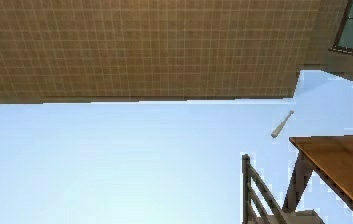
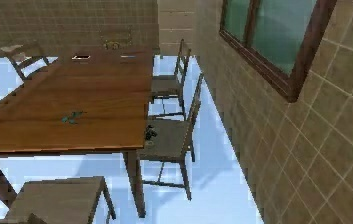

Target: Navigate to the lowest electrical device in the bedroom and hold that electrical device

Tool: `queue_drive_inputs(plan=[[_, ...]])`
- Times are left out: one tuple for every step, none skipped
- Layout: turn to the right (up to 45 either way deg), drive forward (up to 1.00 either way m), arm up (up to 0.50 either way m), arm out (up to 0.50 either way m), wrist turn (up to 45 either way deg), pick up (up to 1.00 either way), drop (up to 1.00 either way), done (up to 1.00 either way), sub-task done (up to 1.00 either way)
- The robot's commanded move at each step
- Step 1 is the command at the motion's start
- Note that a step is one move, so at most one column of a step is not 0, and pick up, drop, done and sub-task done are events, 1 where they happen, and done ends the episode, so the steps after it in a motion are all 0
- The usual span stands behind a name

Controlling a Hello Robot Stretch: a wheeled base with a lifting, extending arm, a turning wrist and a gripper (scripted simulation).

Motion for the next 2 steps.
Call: queue_drive_inputs(plan=[[-3.0,0.0,0.0,0.0,0.0,0.0,0.0,0.0,0.0],[45.0,0.0,0.0,0.0,0.0,0.0,0.0,0.0,0.0]])
